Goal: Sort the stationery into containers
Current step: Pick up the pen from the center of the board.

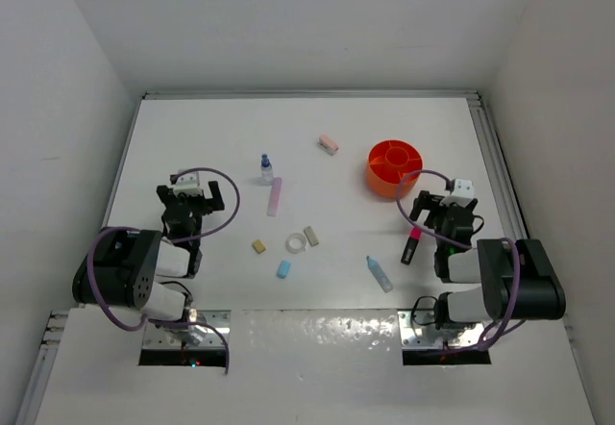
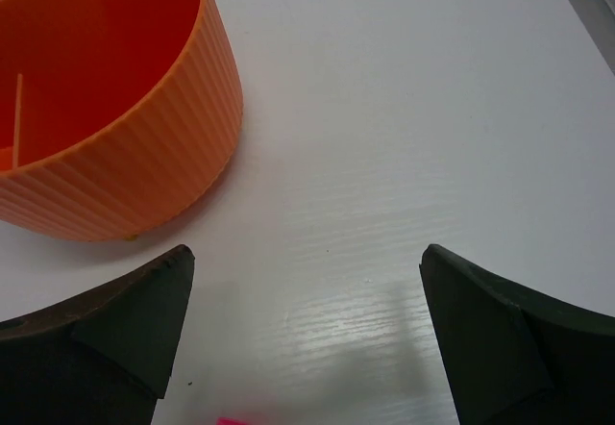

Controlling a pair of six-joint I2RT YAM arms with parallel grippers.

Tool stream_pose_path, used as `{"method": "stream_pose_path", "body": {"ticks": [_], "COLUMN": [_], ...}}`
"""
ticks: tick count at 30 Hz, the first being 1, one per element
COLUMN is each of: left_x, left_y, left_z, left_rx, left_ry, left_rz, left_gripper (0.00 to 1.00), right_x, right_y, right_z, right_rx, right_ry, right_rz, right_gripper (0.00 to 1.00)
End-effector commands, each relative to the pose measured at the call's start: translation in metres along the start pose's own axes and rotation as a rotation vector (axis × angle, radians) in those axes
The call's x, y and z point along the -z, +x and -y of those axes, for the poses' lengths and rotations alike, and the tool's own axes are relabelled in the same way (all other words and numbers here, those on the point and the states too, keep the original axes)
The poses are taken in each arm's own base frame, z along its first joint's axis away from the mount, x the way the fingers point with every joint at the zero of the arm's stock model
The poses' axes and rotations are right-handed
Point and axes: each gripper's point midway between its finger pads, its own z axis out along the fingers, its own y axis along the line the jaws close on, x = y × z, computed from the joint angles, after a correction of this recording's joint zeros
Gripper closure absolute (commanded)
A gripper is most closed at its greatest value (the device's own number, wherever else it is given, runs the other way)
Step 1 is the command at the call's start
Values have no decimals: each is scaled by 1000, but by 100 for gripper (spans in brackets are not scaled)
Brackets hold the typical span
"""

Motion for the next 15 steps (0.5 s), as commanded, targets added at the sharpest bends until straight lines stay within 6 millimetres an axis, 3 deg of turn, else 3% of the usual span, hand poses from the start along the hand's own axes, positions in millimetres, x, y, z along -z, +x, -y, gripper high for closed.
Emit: {"method": "stream_pose_path", "body": {"ticks": [1,2,3,4,5,6,7,8,9,10,13,14,15], "left_x": [-5,-5,-5,-4,-5,-7,-11,-21,-28,-33,-44,-42,-36], "left_y": [-20,-20,-21,-20,-23,-26,-28,-42,-57,-71,-126,-138,-153], "left_z": [-1,-1,0,-1,-1,2,3,9,14,16,4,0,-1], "left_rx": [24,24,24,22,23,20,10,1,-20,-115,-152,-162,-220], "left_ry": [-1,-2,1,-1,-3,11,19,44,79,111,34,14,9], "left_rz": [71,71,72,71,78,79,56,1,-12,-23,-1,39,94], "left_gripper": [0,0,0,0,0,0,0,0,0,0,0,0,0], "right_x": [12,15,12,13,15,16,18,21,24,33,55,59,61], "right_y": [-4,9,-21,-29,-21,-58,-68,-76,-87,-102,-132,-135,-139], "right_z": [-2,1,1,0,-1,-4,-4,-11,-6,16,42,45,44], "right_rx": [-5,-2,-7,-12,-2,23,62,121,215,261,471,484,360], "right_ry": [-16,-1,13,19,18,8,15,6,40,184,369,392,419], "right_rz": [41,-21,55,60,-2,79,78,28,20,23,-72,-99,-90], "right_gripper": [1,1,1,1,1,1,1,1,1,1,1,1,1]}}
